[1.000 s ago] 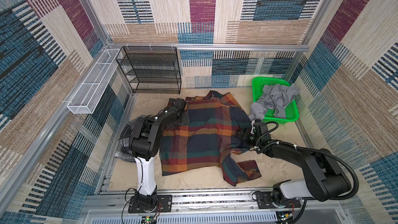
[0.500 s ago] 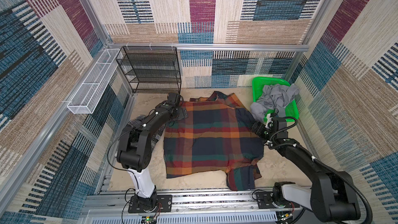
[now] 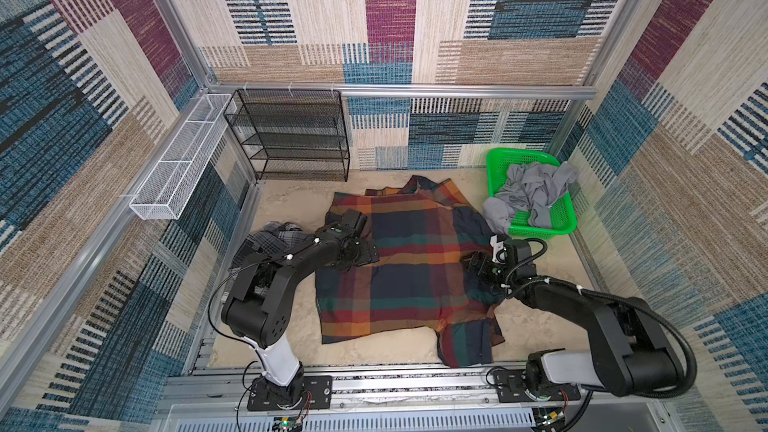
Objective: Fold and stack the long sleeve shirts
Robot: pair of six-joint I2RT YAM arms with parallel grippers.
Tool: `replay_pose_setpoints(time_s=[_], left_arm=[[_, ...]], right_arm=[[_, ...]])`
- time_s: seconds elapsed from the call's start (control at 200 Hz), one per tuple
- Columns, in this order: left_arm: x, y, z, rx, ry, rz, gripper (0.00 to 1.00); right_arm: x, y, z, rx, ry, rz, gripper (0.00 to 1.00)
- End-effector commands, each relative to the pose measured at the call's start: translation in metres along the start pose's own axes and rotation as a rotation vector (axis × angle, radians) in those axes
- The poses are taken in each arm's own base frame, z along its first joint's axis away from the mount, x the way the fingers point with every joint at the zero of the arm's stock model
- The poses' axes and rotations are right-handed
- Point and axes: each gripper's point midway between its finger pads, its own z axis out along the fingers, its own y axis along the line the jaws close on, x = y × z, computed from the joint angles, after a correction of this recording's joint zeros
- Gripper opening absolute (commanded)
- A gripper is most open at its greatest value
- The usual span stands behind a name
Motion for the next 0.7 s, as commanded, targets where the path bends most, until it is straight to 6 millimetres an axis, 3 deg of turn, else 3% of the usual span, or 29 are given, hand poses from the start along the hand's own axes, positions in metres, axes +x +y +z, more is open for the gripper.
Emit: replay_pose_setpoints(time_s=[0.0, 0.125, 0.21, 0.316, 0.416, 0.516, 0.646, 0.696], left_arm=[[-0.01, 0.012, 0.004, -0.06, 0.0, 0.004, 1.0], [-0.04, 0.027, 0.012, -0.1, -0.018, 0.005, 1.0], [-0.065, 0.033, 0.005, -0.103, -0.049, -0.012, 1.0], [-0.09, 0.021, -0.025, -0.063, -0.122, 0.0, 1.0], [-0.098, 0.014, -0.064, -0.037, -0.214, -0.002, 1.0], [-0.082, 0.018, -0.096, -0.012, -0.277, -0.025, 1.0], [-0.025, 0.037, -0.109, 0.03, -0.206, -0.101, 1.0], [0.0, 0.051, -0.109, 0.016, -0.177, -0.168, 1.0]], right_arm=[[0.007, -0.01, 0.015, 0.021, 0.042, 0.035, 0.87], [-0.007, -0.006, 0.027, 0.012, 0.031, 0.034, 0.87], [-0.021, 0.003, 0.024, 0.014, 0.005, 0.013, 0.86], [-0.044, 0.014, 0.0, 0.053, -0.085, -0.047, 0.9], [-0.055, 0.026, -0.032, 0.085, -0.139, -0.1, 0.93], [-0.06, 0.038, -0.074, 0.101, -0.217, -0.138, 0.96], [-0.046, 0.06, -0.123, 0.042, -0.235, -0.185, 0.97], [-0.035, 0.062, -0.131, 0.026, -0.21, -0.187, 0.96]])
